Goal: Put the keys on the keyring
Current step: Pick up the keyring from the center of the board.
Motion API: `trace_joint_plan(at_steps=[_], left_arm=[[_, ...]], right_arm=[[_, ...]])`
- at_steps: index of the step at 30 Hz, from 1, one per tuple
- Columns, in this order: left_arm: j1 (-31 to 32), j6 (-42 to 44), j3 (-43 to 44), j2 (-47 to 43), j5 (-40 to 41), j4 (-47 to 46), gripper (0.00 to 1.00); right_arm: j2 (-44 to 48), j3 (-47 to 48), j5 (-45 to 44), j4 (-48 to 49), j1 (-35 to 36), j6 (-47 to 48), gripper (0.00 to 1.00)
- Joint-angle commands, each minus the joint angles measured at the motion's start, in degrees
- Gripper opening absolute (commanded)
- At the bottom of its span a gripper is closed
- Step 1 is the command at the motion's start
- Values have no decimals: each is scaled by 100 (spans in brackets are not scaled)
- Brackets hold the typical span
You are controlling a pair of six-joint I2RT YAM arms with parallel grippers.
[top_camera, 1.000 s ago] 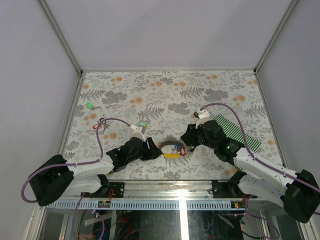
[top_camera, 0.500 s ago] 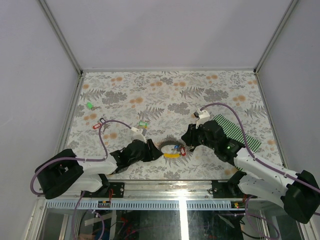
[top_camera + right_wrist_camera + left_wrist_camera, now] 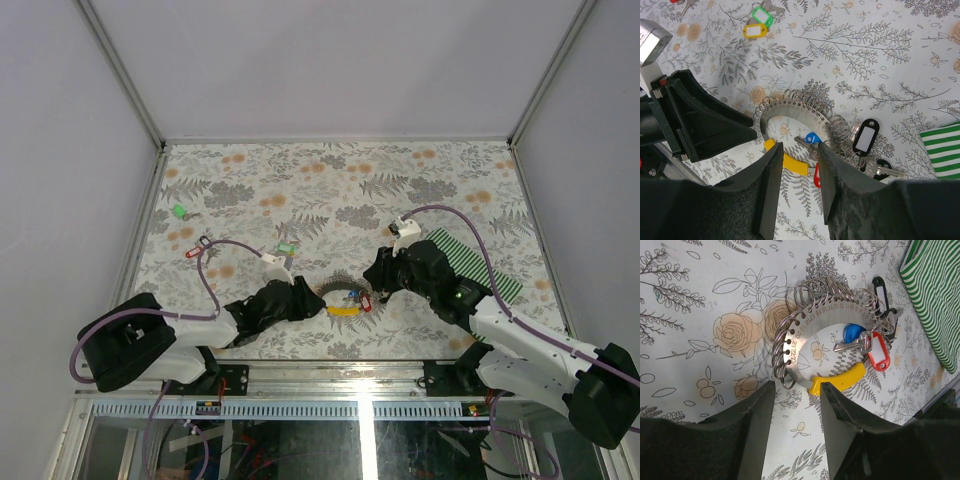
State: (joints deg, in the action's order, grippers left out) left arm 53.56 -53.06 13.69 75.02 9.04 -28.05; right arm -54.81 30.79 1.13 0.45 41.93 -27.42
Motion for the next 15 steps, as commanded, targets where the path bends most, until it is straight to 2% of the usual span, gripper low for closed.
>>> trace_joint_plan(at_steps=[1,8,12,15], left_arm=[[36,159,47,187,339,-9,43],[69,199,149,351,295,-73,41],[76,199,140,391,308,-79,33],[91,216,142,398,346,-47,31]], right_arm=[[129,253,49,90,-30,0,40],[101,270,80,81,-28,-7,39],[93,261,94,70,-27,-10,39],[80,261,109,69,-30,0,39]])
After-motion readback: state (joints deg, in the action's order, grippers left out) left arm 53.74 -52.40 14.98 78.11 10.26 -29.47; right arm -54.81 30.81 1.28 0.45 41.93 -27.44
